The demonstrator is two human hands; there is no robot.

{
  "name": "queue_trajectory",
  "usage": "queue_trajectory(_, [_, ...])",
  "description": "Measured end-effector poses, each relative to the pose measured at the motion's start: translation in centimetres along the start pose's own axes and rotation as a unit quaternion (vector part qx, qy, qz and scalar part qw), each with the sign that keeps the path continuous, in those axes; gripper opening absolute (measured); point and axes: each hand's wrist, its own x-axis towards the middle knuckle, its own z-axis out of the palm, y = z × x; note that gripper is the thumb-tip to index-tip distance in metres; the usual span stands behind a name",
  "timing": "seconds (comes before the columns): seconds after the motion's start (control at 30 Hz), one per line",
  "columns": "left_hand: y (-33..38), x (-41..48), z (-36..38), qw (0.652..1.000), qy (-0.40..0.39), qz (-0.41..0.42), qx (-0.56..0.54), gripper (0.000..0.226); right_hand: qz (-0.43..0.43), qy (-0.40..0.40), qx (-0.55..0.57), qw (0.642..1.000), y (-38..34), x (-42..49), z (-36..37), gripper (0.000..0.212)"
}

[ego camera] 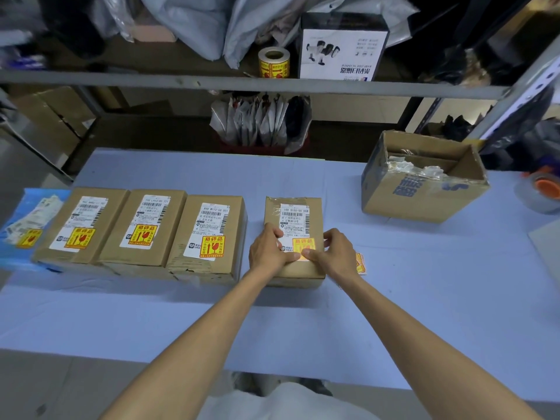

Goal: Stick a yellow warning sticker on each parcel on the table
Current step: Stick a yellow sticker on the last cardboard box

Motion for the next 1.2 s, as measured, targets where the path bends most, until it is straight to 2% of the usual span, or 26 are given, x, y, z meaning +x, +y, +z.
queue_trajectory(0.4, [0.7,0.1,-0.4,0.999,-0.037,-0.029,-0.009,0.054,-0.047,-0.036,-0.022,0.998,-0.1,-0.1,-1.3,0.026])
queue_trajectory(0.53, [1.1,0.3,-1.3,0.993,-0.082,-0.057,-0.06,0.034,-0.019,-0.05,-0.003,0.999,-0.5,0.0,-2.1,0.039])
queue_trajectory(0.6, [1.6,0.3,-1.9,0.985,-0.102,-0.074,-0.119,0.037,-0.018,-0.01,-0.021,1.0,-1.1,0.0,-2.3,0.041])
queue_trajectory(0.7, [2.6,0.4,-2.7,0.97,-0.124,-0.073,-0.197,0.039,-0.053,0.018,0.019,0.998,-3.3,-0.3,-2.3,0.034])
queue_trajectory(0.8, [3.0,0.2,-3.1,0.959,-0.137,-0.04,-0.246,0.025,-0.107,-0.017,0.083,0.991,-5.7,-0.9,-2.3,0.031])
queue_trajectory(0.9, [3.5,0.4,-3.6,0.947,-0.121,-0.009,-0.297,0.011,-0.197,-0.049,0.087,0.975,-7.4,-1.9,-2.6,0.037])
queue_trajectory(0.93, [3.7,0.5,-3.8,0.942,-0.111,-0.001,-0.316,0.013,-0.221,-0.056,0.076,0.971,-7.6,-2.0,-2.5,0.04])
queue_trajectory(1.03, [4.5,1.1,-4.3,0.916,-0.132,-0.001,-0.378,0.026,-0.257,-0.04,0.035,0.965,-8.3,-2.0,-2.2,0.055])
queue_trajectory(1.13, [5.3,1.1,-4.8,0.849,-0.168,-0.039,-0.499,0.03,-0.245,-0.053,0.078,0.965,-9.0,-1.6,-2.1,0.063])
queue_trajectory(1.2, [5.7,1.2,-5.4,0.805,-0.182,-0.079,-0.559,0.035,-0.238,-0.053,0.095,0.965,-9.5,-1.5,-2.1,0.06])
